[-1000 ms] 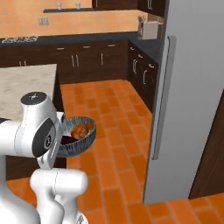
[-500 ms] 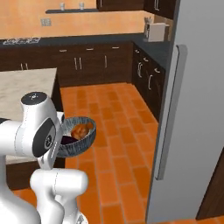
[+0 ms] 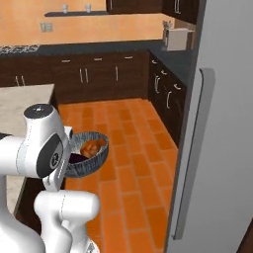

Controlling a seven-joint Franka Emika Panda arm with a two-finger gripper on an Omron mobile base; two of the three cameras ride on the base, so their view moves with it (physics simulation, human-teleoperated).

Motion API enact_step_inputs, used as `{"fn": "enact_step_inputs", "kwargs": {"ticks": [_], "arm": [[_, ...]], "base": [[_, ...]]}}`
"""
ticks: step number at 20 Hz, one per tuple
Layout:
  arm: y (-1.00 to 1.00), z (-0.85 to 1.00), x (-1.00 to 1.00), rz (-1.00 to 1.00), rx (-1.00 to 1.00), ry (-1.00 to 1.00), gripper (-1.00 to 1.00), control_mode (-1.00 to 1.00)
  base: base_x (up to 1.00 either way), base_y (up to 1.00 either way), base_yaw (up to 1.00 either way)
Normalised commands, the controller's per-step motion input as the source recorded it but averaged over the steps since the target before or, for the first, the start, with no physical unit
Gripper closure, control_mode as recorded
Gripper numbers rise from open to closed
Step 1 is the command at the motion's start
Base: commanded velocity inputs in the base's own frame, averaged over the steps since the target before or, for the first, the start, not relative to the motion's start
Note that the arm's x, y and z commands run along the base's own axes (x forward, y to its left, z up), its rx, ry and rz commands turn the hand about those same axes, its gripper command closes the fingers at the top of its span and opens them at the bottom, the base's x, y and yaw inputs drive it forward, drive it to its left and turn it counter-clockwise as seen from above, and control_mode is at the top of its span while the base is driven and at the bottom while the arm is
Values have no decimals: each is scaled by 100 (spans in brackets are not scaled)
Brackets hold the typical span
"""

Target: Pick the chicken drumstick and eggplant from their plates and place them in the bowl. Then put the bowl in the fridge.

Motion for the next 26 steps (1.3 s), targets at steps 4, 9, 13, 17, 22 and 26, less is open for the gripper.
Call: {"fn": "enact_step_inputs", "kwargs": {"ticks": [4, 9, 13, 17, 22, 26], "arm": [[0, 0, 0, 0, 0, 0, 100, 100], [0, 0, 0, 0, 0, 0, 100, 100], [0, 0, 0, 0, 0, 0, 100, 100], [0, 0, 0, 0, 0, 0, 100, 100], [0, 0, 0, 0, 0, 0, 100, 100], [0, 0, 0, 0, 0, 0, 100, 100]], "base": [[91, -3, 0], [96, -11, 0], [100, -3, 0], [100, 0, 0], [100, 1, -12], [92, 33, -60]]}}
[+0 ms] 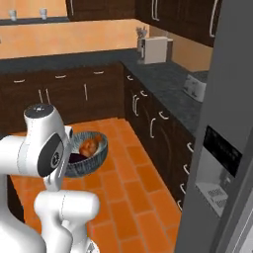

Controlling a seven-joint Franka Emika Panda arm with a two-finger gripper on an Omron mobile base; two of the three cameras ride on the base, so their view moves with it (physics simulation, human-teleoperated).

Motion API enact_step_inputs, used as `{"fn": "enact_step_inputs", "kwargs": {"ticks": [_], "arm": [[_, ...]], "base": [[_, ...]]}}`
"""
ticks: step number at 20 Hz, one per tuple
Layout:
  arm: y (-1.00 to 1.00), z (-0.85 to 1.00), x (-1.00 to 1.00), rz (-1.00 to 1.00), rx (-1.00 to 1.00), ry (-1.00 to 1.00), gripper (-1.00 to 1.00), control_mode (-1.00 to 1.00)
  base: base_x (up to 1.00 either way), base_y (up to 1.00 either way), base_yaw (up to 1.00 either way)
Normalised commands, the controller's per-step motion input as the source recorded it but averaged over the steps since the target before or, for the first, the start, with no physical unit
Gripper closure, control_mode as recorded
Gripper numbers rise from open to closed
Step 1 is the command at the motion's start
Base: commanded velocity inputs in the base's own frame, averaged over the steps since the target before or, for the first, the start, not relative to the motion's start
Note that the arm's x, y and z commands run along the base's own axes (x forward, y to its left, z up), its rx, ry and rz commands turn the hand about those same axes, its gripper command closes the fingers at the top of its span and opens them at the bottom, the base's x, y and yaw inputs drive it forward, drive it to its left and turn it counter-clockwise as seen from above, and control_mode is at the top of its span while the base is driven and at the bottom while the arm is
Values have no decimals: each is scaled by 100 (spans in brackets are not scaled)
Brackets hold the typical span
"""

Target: Pick the chicken drumstick and eggplant from their plates and place them in the bowl. Then put the bowl in the fridge.

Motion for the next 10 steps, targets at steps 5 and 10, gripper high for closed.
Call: {"fn": "enact_step_inputs", "kwargs": {"ticks": [5, 10], "arm": [[0, 0, 0, 0, 0, 0, 100, 100], [0, 0, 0, 0, 0, 0, 100, 100]], "base": [[37, 46, -85], [2, 20, -91]]}}
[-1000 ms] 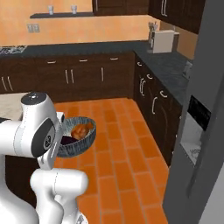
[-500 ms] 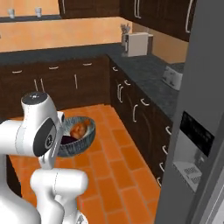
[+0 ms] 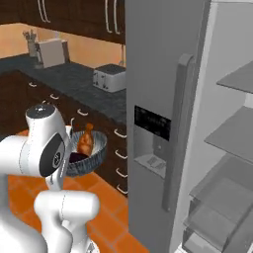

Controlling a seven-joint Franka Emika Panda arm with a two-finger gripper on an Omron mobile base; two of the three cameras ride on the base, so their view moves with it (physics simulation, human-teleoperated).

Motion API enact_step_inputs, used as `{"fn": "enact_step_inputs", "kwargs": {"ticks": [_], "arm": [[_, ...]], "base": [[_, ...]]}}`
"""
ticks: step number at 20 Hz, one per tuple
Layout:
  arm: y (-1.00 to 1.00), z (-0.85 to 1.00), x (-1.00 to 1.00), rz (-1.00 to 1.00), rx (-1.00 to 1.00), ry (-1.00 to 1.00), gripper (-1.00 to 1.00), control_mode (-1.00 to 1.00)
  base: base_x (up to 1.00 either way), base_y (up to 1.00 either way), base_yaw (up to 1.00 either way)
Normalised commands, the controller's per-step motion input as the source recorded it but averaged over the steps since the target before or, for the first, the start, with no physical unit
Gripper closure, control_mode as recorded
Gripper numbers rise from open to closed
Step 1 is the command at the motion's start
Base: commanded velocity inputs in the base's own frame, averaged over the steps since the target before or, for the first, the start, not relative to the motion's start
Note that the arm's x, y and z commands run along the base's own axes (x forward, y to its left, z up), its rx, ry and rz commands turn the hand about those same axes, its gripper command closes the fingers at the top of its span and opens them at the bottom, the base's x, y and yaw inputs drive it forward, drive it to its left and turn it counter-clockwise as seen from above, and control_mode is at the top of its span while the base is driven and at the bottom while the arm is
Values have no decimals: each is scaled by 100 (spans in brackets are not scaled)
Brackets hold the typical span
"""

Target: Pick the chicken drumstick and eggplant from their plates and place them in the bowl. Then put the bowl in the fridge.

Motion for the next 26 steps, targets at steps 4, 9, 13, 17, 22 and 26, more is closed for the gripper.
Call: {"fn": "enact_step_inputs", "kwargs": {"ticks": [4, 9, 13, 17, 22, 26], "arm": [[0, 0, 0, 0, 0, 0, 100, 100], [0, 0, 0, 0, 0, 0, 100, 100], [0, 0, 0, 0, 0, 0, 100, 100], [0, 0, 0, 0, 0, 0, 100, 100], [0, 0, 0, 0, 0, 0, 100, 100], [0, 0, 0, 0, 0, 0, 100, 100]], "base": [[0, 23, -84], [14, 16, -73], [0, 0, -49], [32, -7, -39], [31, -33, -9], [26, -55, 8]]}}
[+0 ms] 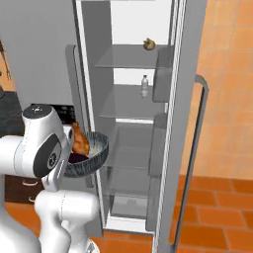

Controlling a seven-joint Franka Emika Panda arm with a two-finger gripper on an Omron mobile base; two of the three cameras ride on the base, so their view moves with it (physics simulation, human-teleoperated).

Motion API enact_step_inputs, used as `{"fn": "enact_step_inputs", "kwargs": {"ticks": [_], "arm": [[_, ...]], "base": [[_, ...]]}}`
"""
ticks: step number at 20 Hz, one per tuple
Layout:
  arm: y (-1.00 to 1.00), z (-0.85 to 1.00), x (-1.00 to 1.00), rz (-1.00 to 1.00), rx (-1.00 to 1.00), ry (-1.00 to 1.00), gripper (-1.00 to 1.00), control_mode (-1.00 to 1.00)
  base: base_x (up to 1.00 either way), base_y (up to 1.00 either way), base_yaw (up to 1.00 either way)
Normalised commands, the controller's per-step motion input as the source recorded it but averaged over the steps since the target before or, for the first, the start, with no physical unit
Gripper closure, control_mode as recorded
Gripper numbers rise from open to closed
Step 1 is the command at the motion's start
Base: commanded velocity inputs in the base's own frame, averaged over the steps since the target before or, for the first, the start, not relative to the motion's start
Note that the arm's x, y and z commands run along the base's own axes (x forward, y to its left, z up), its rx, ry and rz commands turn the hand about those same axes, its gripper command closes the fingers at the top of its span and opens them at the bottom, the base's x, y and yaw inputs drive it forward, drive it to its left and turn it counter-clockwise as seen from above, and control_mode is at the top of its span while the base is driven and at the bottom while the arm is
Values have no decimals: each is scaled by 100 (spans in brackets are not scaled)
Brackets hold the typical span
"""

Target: Pick the chicken drumstick and eggplant from their plates and place them in the bowl. Then put the bowl in the fridge.

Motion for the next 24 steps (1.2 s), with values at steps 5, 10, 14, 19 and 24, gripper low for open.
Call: {"fn": "enact_step_inputs", "kwargs": {"ticks": [5, 10, 14, 19, 24], "arm": [[0, 0, 0, 0, 0, 0, 100, 100], [0, 0, 0, 0, 0, 0, 100, 100], [0, 0, 0, 0, 0, 0, 100, 100], [0, 0, 25, 0, 1, -9, 100, -100], [-24, 30, 100, -1, 10, -14, 100, -100]], "base": [[43, -51, 5], [54, -8, 0], [21, -1, 0], [5, -3, 0], [0, 0, 0]]}}
